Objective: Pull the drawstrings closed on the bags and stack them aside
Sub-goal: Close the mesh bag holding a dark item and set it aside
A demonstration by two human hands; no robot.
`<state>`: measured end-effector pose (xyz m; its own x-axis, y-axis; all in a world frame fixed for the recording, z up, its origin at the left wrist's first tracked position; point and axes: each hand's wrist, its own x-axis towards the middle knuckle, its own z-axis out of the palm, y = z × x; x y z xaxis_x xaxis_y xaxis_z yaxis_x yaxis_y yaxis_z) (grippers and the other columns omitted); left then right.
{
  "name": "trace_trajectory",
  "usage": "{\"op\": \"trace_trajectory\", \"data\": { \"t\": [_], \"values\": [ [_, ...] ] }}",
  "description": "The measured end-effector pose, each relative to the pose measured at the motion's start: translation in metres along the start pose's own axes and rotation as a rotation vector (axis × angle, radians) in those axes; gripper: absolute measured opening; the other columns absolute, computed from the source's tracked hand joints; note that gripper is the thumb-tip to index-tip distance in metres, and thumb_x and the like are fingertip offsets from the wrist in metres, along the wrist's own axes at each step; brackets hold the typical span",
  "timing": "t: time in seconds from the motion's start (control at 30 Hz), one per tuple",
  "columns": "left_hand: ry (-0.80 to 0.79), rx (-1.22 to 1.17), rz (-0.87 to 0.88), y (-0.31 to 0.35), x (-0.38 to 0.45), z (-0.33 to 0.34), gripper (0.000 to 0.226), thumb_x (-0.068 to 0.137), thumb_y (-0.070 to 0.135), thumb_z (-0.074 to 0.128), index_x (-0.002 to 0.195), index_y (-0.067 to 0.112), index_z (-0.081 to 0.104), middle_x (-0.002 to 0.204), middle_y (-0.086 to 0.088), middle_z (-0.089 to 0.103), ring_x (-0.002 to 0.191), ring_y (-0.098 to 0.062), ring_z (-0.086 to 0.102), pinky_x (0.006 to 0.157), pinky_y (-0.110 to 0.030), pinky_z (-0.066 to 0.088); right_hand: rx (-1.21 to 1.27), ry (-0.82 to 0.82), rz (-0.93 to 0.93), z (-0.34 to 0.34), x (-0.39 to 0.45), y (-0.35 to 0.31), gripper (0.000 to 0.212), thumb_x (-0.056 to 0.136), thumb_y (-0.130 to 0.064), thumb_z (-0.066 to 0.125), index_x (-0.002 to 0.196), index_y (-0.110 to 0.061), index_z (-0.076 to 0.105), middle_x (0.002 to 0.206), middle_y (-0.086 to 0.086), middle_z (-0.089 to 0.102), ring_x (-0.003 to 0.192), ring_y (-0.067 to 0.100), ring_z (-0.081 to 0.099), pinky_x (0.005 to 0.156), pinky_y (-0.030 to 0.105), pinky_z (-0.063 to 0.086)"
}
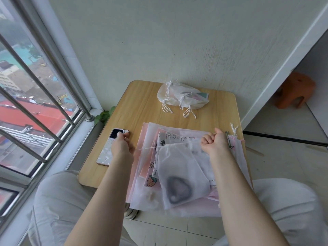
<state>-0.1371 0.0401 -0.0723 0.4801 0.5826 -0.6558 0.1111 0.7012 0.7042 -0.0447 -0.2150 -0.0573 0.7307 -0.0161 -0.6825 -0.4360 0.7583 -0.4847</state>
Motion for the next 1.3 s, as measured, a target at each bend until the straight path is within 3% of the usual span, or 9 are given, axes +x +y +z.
{"op": "trace_trajectory", "data": {
  "t": [0.17, 0.37, 0.7, 0.8, 0.87, 0.93, 1.0, 1.13, 1.3],
  "values": [
    [-0.236, 1.091, 0.794, -0.010, -0.017, 0.005, 0.038, 0.095, 0.031, 0.049, 0.070, 0.009, 0.067, 0.052, -0.001, 0.049, 0.046, -0.014, 0.038, 0.049, -0.024, 0.029, -0.746, 0.030, -0.518, 0.008, -0.004, 0.009, 0.023, 0.085, -0.017, 0.051, 0.066, -0.020, 0.040, 0.056, 0.004, 0.027, 0.048, 0.017, 0.023, 0.046, 0.025, 0.018],
    [-0.313, 1.720, 0.763, -0.016, -0.031, 0.024, 0.060, 0.092, 0.057, 0.044, 0.049, 0.016, 0.040, 0.044, 0.005, 0.033, 0.041, -0.015, 0.032, 0.044, -0.020, 0.024, -1.624, -0.141, -0.876, 0.016, -0.016, 0.024, 0.036, 0.087, -0.022, 0.051, 0.059, -0.016, 0.029, 0.057, 0.001, 0.032, 0.055, 0.019, 0.024, 0.053, 0.032, 0.018],
    [-0.146, 1.585, 0.842, -0.005, -0.014, 0.015, 0.054, 0.088, 0.051, 0.057, 0.051, 0.017, 0.036, 0.046, 0.003, 0.035, 0.044, -0.014, 0.028, 0.044, -0.019, 0.017, -1.425, -0.074, -0.839, 0.019, -0.009, 0.022, 0.043, 0.099, -0.031, 0.048, 0.062, -0.016, 0.033, 0.057, 0.000, 0.043, 0.057, 0.019, 0.038, 0.051, 0.033, 0.027],
    [-0.229, 1.285, 0.875, -0.003, -0.015, 0.017, 0.033, 0.092, 0.048, 0.056, 0.102, 0.018, 0.064, 0.090, 0.006, 0.068, 0.075, -0.010, 0.055, 0.062, -0.024, 0.040, -0.988, -0.244, -0.642, 0.023, -0.011, 0.014, 0.017, 0.095, -0.032, 0.059, 0.086, -0.017, 0.058, 0.076, -0.006, 0.064, 0.069, 0.007, 0.057, 0.071, 0.025, 0.047],
    [-0.278, 1.092, 0.906, -0.004, -0.022, 0.021, 0.045, 0.091, 0.040, 0.061, 0.131, 0.021, 0.050, 0.111, 0.011, 0.058, 0.098, -0.007, 0.052, 0.079, -0.027, 0.041, -0.996, -0.308, -0.595, 0.022, -0.010, 0.014, 0.022, 0.091, -0.033, 0.066, 0.111, -0.026, 0.061, 0.100, -0.009, 0.065, 0.091, 0.002, 0.061, 0.083, 0.022, 0.048],
    [-0.182, 1.151, 0.954, -0.008, -0.024, 0.025, 0.027, 0.091, 0.034, 0.057, 0.109, 0.014, 0.061, 0.095, 0.005, 0.061, 0.084, -0.012, 0.055, 0.068, -0.027, 0.042, -1.167, -0.271, -0.593, 0.019, -0.009, 0.017, 0.022, 0.090, -0.029, 0.066, 0.111, -0.025, 0.064, 0.099, -0.005, 0.064, 0.086, 0.010, 0.062, 0.076, 0.024, 0.047],
    [-0.085, 1.318, 0.816, -0.011, -0.021, 0.026, 0.044, 0.090, 0.041, 0.045, 0.082, 0.004, 0.068, 0.067, -0.002, 0.059, 0.059, -0.019, 0.052, 0.054, -0.026, 0.039, -1.348, -0.260, -0.511, 0.017, -0.012, 0.022, 0.014, 0.090, -0.024, 0.062, 0.096, -0.014, 0.070, 0.082, -0.002, 0.067, 0.073, 0.017, 0.062, 0.065, 0.026, 0.046],
    [-0.214, 1.581, 0.488, -0.019, -0.026, 0.025, 0.072, 0.085, 0.070, 0.035, 0.061, 0.008, 0.062, 0.063, -0.003, 0.064, 0.058, -0.023, 0.058, 0.061, -0.029, 0.048, -1.623, -0.381, -0.332, 0.014, -0.024, 0.035, 0.042, 0.091, -0.043, 0.061, 0.061, -0.014, 0.060, 0.062, 0.002, 0.057, 0.057, 0.014, 0.050, 0.060, 0.028, 0.041],
    [-0.342, 1.201, 0.449, -0.029, -0.033, 0.029, 0.036, 0.085, 0.040, 0.068, 0.072, 0.006, 0.071, 0.060, -0.003, 0.049, 0.056, -0.018, 0.041, 0.058, -0.029, 0.031, -1.647, -0.560, -0.232, 0.015, -0.030, 0.043, 0.036, 0.089, -0.037, 0.067, 0.068, -0.009, 0.059, 0.055, 0.003, 0.045, 0.048, 0.015, 0.042, 0.050, 0.023, 0.036]
  ]
}}
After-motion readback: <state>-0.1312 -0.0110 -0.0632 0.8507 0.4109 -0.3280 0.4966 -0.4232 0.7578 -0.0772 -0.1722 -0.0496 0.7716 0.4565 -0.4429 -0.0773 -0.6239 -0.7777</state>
